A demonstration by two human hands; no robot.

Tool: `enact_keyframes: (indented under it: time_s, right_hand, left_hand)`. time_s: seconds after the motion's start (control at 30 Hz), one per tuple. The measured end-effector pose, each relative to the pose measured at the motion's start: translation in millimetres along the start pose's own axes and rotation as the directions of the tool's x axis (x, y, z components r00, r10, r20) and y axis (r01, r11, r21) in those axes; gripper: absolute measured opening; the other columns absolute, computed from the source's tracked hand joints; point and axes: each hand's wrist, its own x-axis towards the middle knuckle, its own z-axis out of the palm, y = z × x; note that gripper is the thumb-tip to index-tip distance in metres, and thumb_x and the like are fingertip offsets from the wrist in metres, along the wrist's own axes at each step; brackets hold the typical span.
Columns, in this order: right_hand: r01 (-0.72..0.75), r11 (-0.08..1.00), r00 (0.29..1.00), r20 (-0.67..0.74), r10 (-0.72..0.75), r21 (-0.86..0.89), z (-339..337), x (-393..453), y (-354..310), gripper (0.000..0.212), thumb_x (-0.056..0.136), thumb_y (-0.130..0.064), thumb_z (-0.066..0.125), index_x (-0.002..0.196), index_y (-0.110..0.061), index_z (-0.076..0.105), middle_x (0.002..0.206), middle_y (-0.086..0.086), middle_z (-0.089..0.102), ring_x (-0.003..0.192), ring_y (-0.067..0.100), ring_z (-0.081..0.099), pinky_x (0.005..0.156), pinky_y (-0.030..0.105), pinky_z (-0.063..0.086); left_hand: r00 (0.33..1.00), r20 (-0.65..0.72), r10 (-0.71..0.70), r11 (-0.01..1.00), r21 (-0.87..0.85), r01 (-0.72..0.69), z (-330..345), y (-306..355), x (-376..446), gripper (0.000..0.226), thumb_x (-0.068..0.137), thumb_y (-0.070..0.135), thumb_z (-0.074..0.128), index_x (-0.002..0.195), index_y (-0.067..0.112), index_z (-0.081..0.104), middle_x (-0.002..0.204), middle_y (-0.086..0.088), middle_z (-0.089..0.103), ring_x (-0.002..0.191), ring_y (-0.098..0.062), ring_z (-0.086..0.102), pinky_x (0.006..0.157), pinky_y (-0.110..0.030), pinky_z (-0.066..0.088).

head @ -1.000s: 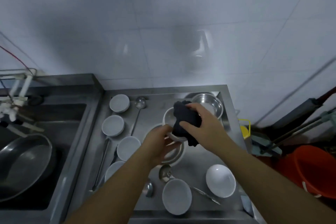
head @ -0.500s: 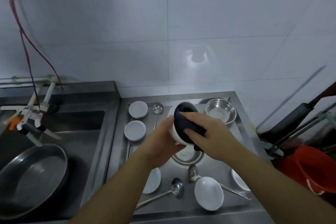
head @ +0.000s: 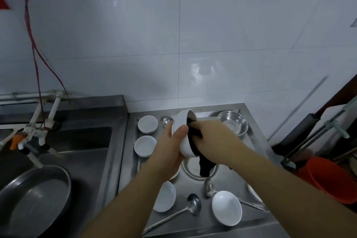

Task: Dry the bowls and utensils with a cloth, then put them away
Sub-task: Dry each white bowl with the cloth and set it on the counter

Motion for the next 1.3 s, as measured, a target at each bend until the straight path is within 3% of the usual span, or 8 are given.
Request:
enact_keyframes:
  time_s: [0.2, 0.4, 0.63, 0.7, 0.77, 0.9, 1.03, 1.3]
  right_hand:
    - [-0.267, 0.834, 0.944, 0.306, 0.125, 0.482, -25, -6, 0, 0.021, 0.095, -0.026, 0.062, 0.093, -0.013, 0.079, 0.087, 0.008, 0.079, 0.081, 0.026, 0.077, 0.08, 0.042, 0.064]
    - [-0.486, 0.078, 0.873, 0.488, -0.009, 0.87, -13, -22, -4, 0.025, 0.094, -0.026, 0.069, 0.076, -0.016, 0.083, 0.077, 0.01, 0.074, 0.067, 0.019, 0.073, 0.059, 0.028, 0.059]
    - [-0.201, -0.27, 0.954, 0.25, 0.164, 0.942, 7, -25, -25, 0.023, 0.089, -0.015, 0.072, 0.067, -0.014, 0.08, 0.068, 0.007, 0.07, 0.058, 0.018, 0.07, 0.054, 0.027, 0.057]
    - [-0.071, -0.109, 0.953, 0.099, 0.285, 0.992, 11, -21, -29, 0.029, 0.095, -0.012, 0.063, 0.069, -0.011, 0.076, 0.063, 0.005, 0.062, 0.055, 0.018, 0.061, 0.055, 0.027, 0.052]
    - [-0.036, 0.266, 0.916, -0.074, 0.394, 0.963, 11, -17, -29, 0.021, 0.089, -0.016, 0.06, 0.081, 0.002, 0.066, 0.066, 0.009, 0.053, 0.061, 0.023, 0.05, 0.06, 0.034, 0.044]
    - [0.015, 0.93, 0.916, -0.377, 0.134, 0.368, 1, -15, -20, 0.012, 0.096, -0.021, 0.057, 0.093, -0.016, 0.068, 0.075, 0.0, 0.067, 0.071, 0.021, 0.062, 0.062, 0.036, 0.048]
    - [0.03, 0.986, 0.994, -0.094, -0.046, -0.165, -21, -12, -24, 0.023, 0.102, -0.032, 0.047, 0.114, -0.025, 0.065, 0.093, 0.003, 0.064, 0.085, 0.027, 0.063, 0.076, 0.041, 0.056]
    - [0.025, 0.991, 0.961, 0.268, -0.06, 0.131, -39, -23, -10, 0.03, 0.08, -0.047, 0.052, 0.079, -0.023, 0.069, 0.075, 0.002, 0.07, 0.072, 0.019, 0.07, 0.069, 0.037, 0.058]
  left_hand:
    - [0.997, 0.058, 0.05, 0.996, 0.073, -0.055, -2, 9, -8, 0.111, 0.068, 0.057, 0.094, 0.151, 0.002, 0.044, 0.144, -0.034, 0.057, 0.133, -0.05, 0.058, 0.113, -0.066, 0.045]
    - [0.963, 0.261, 0.069, 0.998, -0.006, -0.07, 9, 15, -25, 0.118, 0.081, 0.068, 0.078, 0.145, -0.021, 0.037, 0.13, -0.038, 0.055, 0.121, -0.045, 0.059, 0.1, -0.049, 0.054]
    - [0.993, 0.12, -0.002, 0.992, -0.128, 0.017, 16, 9, -37, 0.115, 0.063, 0.068, 0.092, 0.147, -0.001, 0.053, 0.137, -0.03, 0.063, 0.123, -0.04, 0.065, 0.096, -0.044, 0.06]
    - [0.997, 0.072, -0.006, 0.992, -0.128, 0.015, 22, 9, -38, 0.11, 0.062, 0.066, 0.094, 0.145, 0.005, 0.057, 0.138, -0.026, 0.065, 0.124, -0.035, 0.067, 0.094, -0.039, 0.061]
    - [0.999, 0.033, 0.016, 0.99, -0.143, -0.011, 31, 11, -37, 0.109, 0.063, 0.064, 0.094, 0.147, 0.006, 0.056, 0.138, -0.024, 0.066, 0.122, -0.033, 0.07, 0.09, -0.038, 0.061]
    - [0.995, -0.048, 0.083, 0.986, -0.141, -0.089, 32, 15, -30, 0.121, 0.06, 0.062, 0.096, 0.15, -0.002, 0.047, 0.142, -0.033, 0.06, 0.127, -0.044, 0.065, 0.093, -0.048, 0.061]
    - [0.994, -0.066, 0.082, 0.992, -0.089, -0.088, 24, 18, -31, 0.129, 0.058, 0.063, 0.096, 0.153, -0.003, 0.04, 0.147, -0.037, 0.053, 0.135, -0.051, 0.057, 0.106, -0.061, 0.053]
    - [0.993, -0.015, 0.119, 0.993, -0.011, -0.119, 23, 5, -45, 0.121, 0.07, 0.06, 0.091, 0.155, -0.007, 0.036, 0.148, -0.043, 0.047, 0.141, -0.057, 0.046, 0.12, -0.074, 0.03]
